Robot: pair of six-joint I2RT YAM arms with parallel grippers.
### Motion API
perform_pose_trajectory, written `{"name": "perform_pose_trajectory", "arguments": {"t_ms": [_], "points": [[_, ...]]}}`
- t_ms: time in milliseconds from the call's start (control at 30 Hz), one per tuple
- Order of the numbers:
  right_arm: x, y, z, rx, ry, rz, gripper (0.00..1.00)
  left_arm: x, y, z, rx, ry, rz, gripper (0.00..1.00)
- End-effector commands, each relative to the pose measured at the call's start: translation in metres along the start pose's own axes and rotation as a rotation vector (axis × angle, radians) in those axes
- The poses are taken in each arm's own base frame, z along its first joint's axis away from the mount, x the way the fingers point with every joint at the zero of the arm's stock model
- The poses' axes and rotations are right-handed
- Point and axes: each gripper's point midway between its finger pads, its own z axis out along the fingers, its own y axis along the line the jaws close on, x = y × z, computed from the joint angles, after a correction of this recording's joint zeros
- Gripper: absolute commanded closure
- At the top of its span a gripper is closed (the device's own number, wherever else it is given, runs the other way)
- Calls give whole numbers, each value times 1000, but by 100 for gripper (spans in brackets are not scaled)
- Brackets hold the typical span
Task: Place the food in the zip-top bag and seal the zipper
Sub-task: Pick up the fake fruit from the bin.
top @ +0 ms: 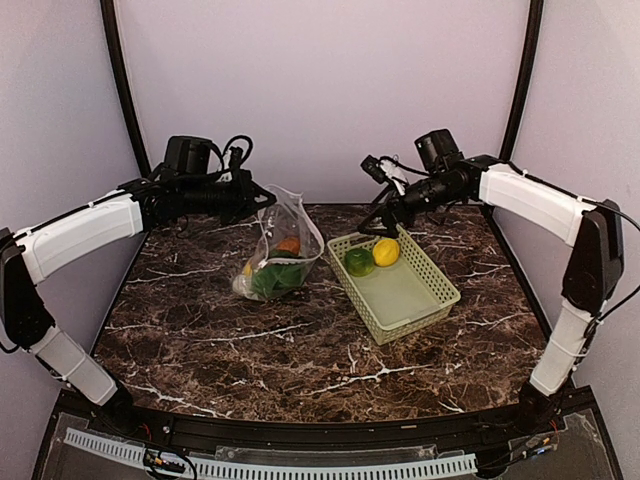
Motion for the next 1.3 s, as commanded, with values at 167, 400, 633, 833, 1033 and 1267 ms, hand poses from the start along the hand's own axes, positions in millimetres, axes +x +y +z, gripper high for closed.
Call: {"name": "perform_pose_trajectory", "arguments": {"t_ms": [167,400,633,833,1033,1267], "points": [[77,-52,42,113,225,47,1,5,8,-15,-52,0,67,99],[98,-69,66,98,289,120,13,3,19,-19,-121,-10,138,99],[105,-84,81,107,314,147,16,5,22,-17,-131,2,145,99],[112,-95,94,116,331,157,17,6,23,-16,-135,4,148,99],[117,-102,103,118,348,182,17,6,24,-16,-140,8,151,99],[130,-100,118,115,392,198,19,9,27,-12,-139,19,147,99]]}}
